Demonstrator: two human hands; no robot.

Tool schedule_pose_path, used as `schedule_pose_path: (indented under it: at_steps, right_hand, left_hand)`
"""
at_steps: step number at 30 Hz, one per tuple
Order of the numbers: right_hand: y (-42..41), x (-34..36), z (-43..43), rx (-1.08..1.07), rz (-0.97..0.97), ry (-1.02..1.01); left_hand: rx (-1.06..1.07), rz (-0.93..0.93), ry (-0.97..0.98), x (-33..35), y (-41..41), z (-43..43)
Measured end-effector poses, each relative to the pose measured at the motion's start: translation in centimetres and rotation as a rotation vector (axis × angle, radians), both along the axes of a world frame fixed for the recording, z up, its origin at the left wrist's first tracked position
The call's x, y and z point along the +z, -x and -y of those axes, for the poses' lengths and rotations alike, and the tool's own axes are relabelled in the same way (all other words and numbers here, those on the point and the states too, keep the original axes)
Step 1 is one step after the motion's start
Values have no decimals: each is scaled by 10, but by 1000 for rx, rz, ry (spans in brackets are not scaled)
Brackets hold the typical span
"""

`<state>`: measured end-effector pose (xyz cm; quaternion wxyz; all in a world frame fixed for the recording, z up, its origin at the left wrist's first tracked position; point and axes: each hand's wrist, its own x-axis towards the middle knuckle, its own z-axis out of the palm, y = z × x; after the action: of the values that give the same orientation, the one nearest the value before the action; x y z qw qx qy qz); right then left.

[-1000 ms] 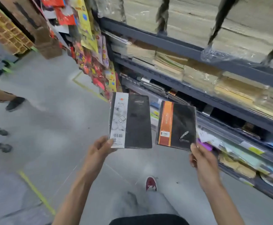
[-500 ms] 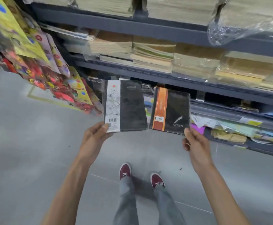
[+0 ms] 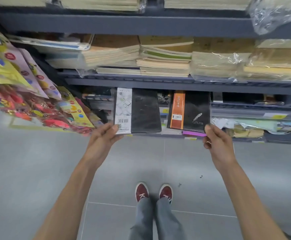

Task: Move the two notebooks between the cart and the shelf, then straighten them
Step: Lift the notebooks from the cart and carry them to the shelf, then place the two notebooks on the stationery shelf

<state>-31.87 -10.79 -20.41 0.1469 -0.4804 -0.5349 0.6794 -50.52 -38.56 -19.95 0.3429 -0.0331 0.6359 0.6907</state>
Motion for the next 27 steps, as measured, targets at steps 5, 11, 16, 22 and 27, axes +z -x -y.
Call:
schedule_pose_path:
  at_steps: [5,11,16,22,27]
  right_hand:
    - [7,-7,-7,-11,15,-1]
    - [14,-9,-3,-76,11,-47]
    - [10,-11,5,-67,-39,-127]
    - [12,-23,6,4,-32,-289]
    - [20,-33,3,-57,-81,-368]
  left_hand:
    - [-15,2,-7,-8,16,-16]
    - [101,-34,13,-17,25,-25]
    - [136,-156,-1,-21,14,-23]
    - [155,-350,119,-31,11,-27]
    - [152,-517,204,-38,18,-30]
